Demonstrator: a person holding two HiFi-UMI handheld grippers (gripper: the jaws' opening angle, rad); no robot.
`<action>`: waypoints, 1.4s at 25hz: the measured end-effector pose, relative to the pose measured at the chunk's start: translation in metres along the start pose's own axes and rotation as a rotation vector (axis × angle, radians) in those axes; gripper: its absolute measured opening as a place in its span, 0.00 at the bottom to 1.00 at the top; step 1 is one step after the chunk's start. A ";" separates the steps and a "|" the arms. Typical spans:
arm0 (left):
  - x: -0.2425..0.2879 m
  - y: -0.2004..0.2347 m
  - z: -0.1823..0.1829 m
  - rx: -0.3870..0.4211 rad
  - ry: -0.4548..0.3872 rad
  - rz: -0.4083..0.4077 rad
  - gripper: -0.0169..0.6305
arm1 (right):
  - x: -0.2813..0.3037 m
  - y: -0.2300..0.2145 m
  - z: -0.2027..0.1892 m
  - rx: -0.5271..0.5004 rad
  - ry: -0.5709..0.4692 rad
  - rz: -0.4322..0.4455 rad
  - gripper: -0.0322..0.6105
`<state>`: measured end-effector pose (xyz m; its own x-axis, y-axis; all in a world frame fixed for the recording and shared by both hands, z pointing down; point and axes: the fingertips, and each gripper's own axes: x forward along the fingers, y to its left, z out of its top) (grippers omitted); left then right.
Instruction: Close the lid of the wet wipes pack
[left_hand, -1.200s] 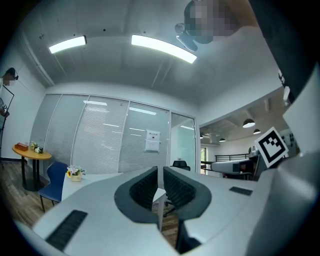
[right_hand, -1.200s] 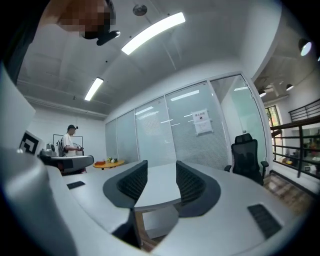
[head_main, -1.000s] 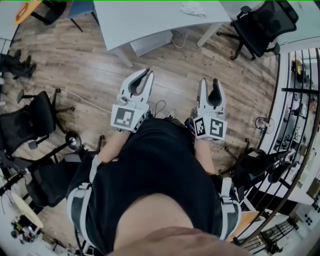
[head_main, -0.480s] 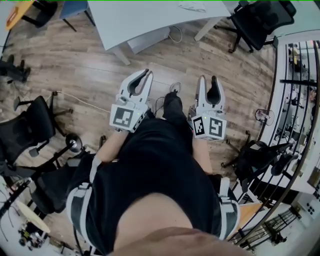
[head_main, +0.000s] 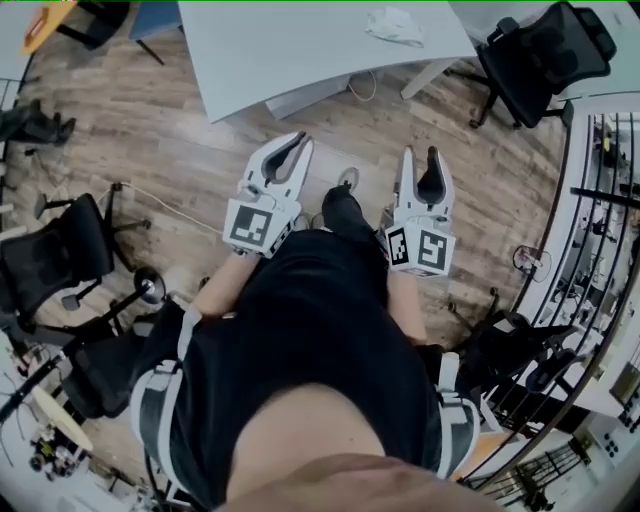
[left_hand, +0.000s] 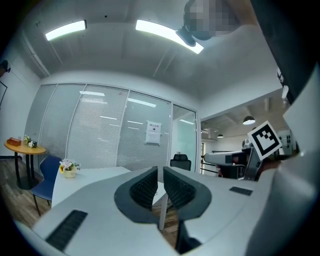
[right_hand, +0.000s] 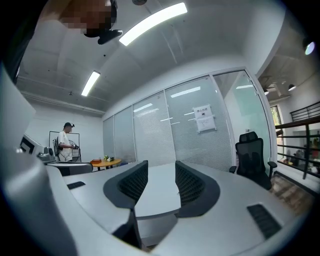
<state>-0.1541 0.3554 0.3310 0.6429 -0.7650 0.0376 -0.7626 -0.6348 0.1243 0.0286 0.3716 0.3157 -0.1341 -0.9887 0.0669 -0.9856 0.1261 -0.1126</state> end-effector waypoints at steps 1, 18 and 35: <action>0.016 0.003 0.004 0.001 -0.004 -0.002 0.11 | 0.014 -0.008 0.004 -0.001 -0.006 0.004 0.33; 0.280 0.029 0.024 0.085 0.049 0.009 0.11 | 0.201 -0.169 0.028 0.013 0.025 0.079 0.33; 0.488 0.147 -0.094 0.351 0.450 -0.334 0.27 | 0.388 -0.225 0.018 0.001 0.085 0.060 0.32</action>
<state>0.0540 -0.1010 0.4605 0.7579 -0.4491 0.4732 -0.4457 -0.8861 -0.1270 0.1997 -0.0418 0.3494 -0.2016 -0.9689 0.1436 -0.9753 0.1851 -0.1202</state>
